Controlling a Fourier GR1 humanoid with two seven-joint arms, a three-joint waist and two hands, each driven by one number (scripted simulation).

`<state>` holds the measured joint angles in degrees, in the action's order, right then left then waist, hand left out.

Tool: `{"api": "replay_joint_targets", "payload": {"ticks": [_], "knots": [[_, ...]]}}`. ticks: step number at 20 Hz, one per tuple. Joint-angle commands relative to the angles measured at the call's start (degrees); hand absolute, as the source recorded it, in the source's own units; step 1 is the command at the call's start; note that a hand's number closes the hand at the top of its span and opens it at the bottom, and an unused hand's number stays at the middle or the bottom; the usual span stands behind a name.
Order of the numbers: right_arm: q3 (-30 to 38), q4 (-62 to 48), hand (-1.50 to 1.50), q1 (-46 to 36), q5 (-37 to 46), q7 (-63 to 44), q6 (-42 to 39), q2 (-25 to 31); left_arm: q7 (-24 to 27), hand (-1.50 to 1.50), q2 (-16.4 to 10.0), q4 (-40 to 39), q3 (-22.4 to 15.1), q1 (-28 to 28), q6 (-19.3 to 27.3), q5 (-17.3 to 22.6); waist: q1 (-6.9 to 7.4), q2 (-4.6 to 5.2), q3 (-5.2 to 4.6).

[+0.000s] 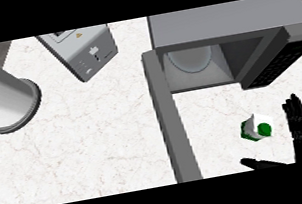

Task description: Pick up the milk, place it into the microwave and close the microwave

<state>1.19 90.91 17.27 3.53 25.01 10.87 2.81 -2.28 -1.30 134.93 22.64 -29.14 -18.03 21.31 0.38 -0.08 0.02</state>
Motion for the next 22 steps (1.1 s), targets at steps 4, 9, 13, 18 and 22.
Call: {"api": "replay_joint_targets", "payload": {"ticks": [4, 9, 13, 18, 22], "knots": [[6.7, -17.3, -1.50, -5.4, -5.1, 11.1, -5.6, 2.6, -1.0, -1.50, 1.2, 2.0, -0.1, 1.7, 0.5, 0.3, -0.09, 0.09, 0.03], [6.7, -23.1, -1.50, -8.8, -3.5, 15.0, -5.7, 2.8, -0.9, -1.50, 0.1, 1.6, 5.4, 0.4, -2.8, 6.3, 0.06, 0.04, 0.00], [8.4, -30.3, -1.50, -13.1, -2.6, 17.2, -4.0, 3.1, -0.5, -1.50, 1.2, 4.0, 5.5, -3.8, -5.4, 7.8, 0.43, 0.02, 0.01], [10.8, -42.1, -1.50, -18.0, -2.3, 24.5, -3.0, 3.3, -0.2, -1.50, 1.3, 3.6, 2.0, -3.5, -2.3, 5.1, 0.41, 0.09, 0.04], [11.6, -48.0, -1.50, -22.1, -1.7, 26.8, -2.9, 4.7, -2.0, -1.50, 1.2, 5.3, 4.0, -3.6, -3.6, 7.3, 0.52, 0.07, 0.04]]}}
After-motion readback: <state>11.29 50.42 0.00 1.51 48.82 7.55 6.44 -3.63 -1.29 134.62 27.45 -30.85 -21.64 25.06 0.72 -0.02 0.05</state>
